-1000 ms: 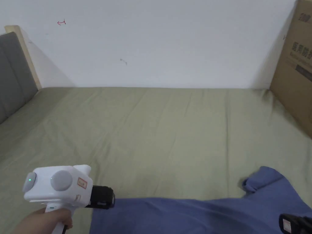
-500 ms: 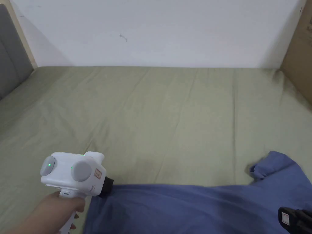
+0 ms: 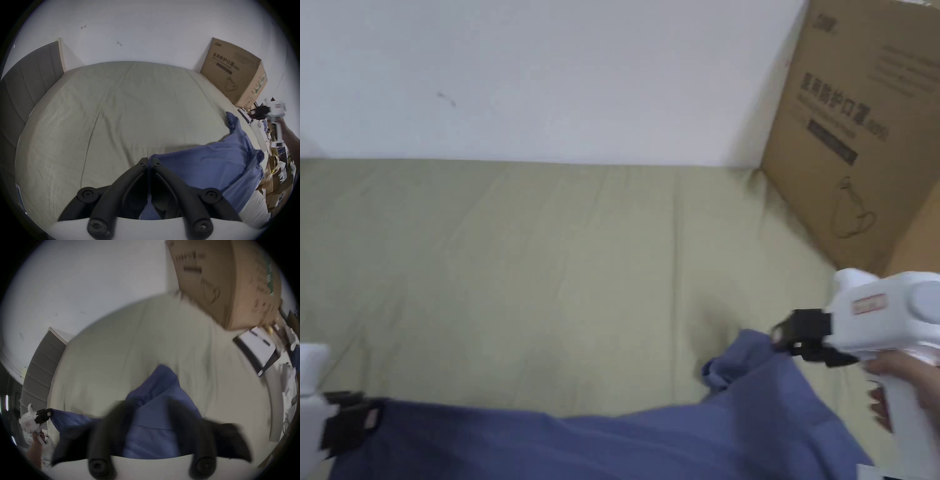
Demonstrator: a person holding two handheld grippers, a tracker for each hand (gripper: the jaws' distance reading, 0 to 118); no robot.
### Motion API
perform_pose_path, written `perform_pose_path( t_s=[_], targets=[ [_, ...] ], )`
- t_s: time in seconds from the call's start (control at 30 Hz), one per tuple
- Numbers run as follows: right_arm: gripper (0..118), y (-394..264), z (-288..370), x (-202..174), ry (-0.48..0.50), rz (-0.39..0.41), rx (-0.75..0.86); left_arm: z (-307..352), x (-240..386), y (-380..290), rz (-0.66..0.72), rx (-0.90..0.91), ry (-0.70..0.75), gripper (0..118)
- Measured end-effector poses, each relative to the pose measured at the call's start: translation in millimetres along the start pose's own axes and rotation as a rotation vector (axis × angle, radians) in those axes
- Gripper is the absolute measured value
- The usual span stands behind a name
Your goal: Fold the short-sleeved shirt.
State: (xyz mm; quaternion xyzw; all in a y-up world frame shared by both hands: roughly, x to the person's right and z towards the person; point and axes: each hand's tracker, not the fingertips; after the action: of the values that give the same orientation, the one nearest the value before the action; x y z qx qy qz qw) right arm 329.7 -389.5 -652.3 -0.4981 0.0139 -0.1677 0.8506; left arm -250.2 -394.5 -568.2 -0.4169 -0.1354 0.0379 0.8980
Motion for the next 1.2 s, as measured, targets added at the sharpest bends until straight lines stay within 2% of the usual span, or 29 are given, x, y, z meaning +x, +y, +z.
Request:
perform_pose_path(
  t_s=[0.03, 0.07, 0.1, 0.13, 0.17, 0.23, 0.27, 0.3, 0.33, 0.37, 0.4, 0.43, 0.47, 0.63, 0.77, 0.87, 0.93, 1.07, 1.13, 1.2],
  targets=[
    [118, 4.0, -18.0, 2.7, -0.058, -0.03, -0.053, 3.6, 0.2, -2.3, -0.005, 0.011, -0.004, 0],
    [108, 4.2, -30.0, 8.2, -0.098, -0.047, -0.062, 4.7, 0.5, -2.9, -0.009, 0.008, -0.001, 0],
    [106, 8.8, -33.5, 13.3, -0.106, -0.042, -0.002, 4.1, 1.7, -1.1, -0.013, 0.004, 0.001, 0],
    [107, 11.3, -44.1, 16.3, -0.106, -0.04, 0.015, 3.6, 1.8, -0.9, -0.013, -0.002, 0.007, 0],
    [110, 13.4, -52.0, 18.3, -0.15, -0.029, 0.012, 3.2, 1.3, -1.4, -0.004, -0.008, 0.011, 0],
    [108, 18.1, -81.5, 29.1, -0.238, -0.01, -0.024, 1.0, -0.4, -0.8, 0.027, -0.025, 0.005, 0],
    [100, 19.4, -90.1, 32.6, -0.262, -0.011, -0.051, -0.4, -1.3, -1.6, 0.038, -0.031, 0.006, 0],
    [100, 21.4, -98.3, 36.5, -0.262, -0.013, -0.114, -1.8, -1.7, -2.9, 0.048, -0.036, 0.013, 0],
    [94, 18.7, -94.4, 27.8, -0.25, -0.013, -0.167, -2.6, -1.7, -4.5, 0.049, -0.04, 0.024, 0],
    [69, 16.9, -95.6, 26.3, -0.256, 0.002, -0.181, -3.7, -1.4, -4.2, 0.047, -0.043, 0.032, 0],
    [53, 13.7, -88.9, 21.7, -0.337, 0.067, -0.135, -3.9, -1.6, -5.0, 0.045, -0.044, 0.035, 0],
    [35, 12.7, -78.6, 20.5, -0.284, 0.098, -0.097, -4.0, -1.8, -5.0, 0.042, -0.052, 0.03, 0],
    [0, 13.5, -72.3, 20.2, -0.212, 0.087, -0.09, -4.3, -1.9, -5.2, 0.042, -0.061, 0.025, 0],
    [0, 13.2, -2.1, 19.3, -0.13, 0.07, 0.113, 0.8, -6.6, -1.7, 0.074, -0.051, 0.034, 0],
    [0, 12.9, 46.1, 12.1, -0.084, 0.022, 0.254, 5.4, -10.3, 17.5, 0.122, 0.021, 0.04, 0],
    [0, 15.9, 75.8, 5.1, -0.103, -0.003, 0.361, 11.9, -9.0, 33.9, 0.149, 0.075, 0.02, 0],
    [0, 13.0, 95.1, 0.1, -0.083, 0.023, 0.411, 18.0, -5.5, 42.3, 0.148, 0.093, 0.016, 0],
    [0, -19.5, 115.7, 6.8, -0.085, 0.015, 0.395, 24.9, 3.7, 37.7, 0.115, 0.08, 0.007, 0],
    [0, -58.5, 120.3, 19.8, -0.125, 0.016, 0.372, 27.1, 5.7, 22.6, 0.09, 0.051, 0.005, 0],
    [0, -103.5, 121.8, 36.6, -0.125, 0.0, 0.31, 29.9, 3.7, 2.3, 0.073, -0.001, -0.021, 0]
  ],
)
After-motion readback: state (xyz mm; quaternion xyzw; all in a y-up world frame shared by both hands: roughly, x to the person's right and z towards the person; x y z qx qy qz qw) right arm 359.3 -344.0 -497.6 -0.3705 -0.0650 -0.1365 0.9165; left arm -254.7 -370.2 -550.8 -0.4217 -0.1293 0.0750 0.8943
